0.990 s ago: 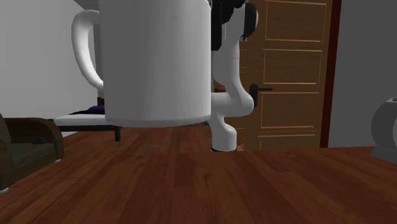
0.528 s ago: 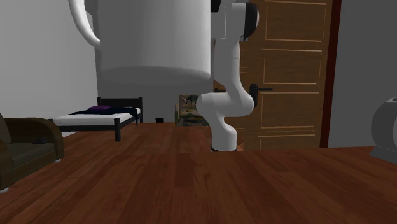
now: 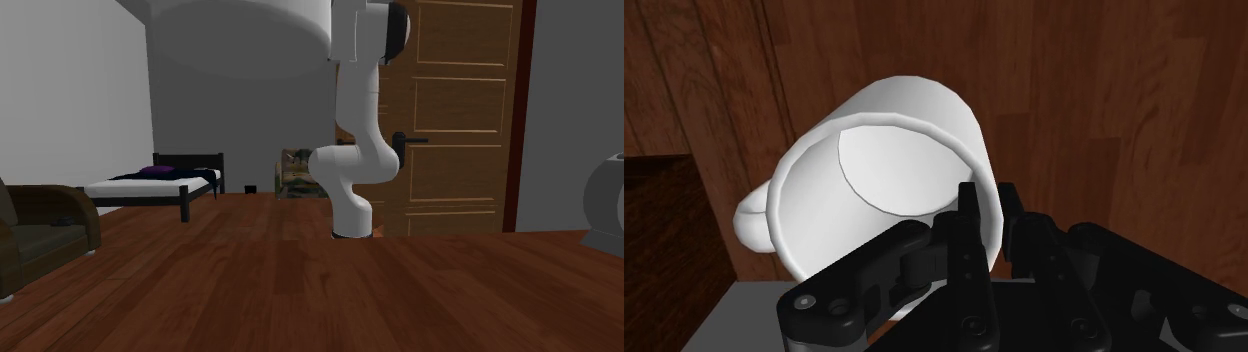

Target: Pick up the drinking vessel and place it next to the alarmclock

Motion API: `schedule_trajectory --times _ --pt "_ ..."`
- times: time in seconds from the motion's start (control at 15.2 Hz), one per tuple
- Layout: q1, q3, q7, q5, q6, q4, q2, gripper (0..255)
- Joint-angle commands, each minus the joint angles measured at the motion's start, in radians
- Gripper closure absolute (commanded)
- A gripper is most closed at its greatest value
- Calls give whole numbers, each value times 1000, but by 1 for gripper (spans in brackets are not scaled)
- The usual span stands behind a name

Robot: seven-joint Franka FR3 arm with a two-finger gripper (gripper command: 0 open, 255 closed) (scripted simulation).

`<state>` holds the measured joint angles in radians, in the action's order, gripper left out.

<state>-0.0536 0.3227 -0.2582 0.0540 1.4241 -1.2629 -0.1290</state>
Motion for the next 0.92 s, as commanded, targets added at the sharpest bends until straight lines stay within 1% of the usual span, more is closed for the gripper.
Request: schedule_trajectory --times 0.0,0.2,0.4,0.86 --pt "-3 1 -1 4 -26 36 -10 255" --pt "49 -31 71 -36 6 -99 99 255" --pt "89 -71 146 -63 26 -208 192 255" --pt "156 -176 318 -88 42 -392 361 255"
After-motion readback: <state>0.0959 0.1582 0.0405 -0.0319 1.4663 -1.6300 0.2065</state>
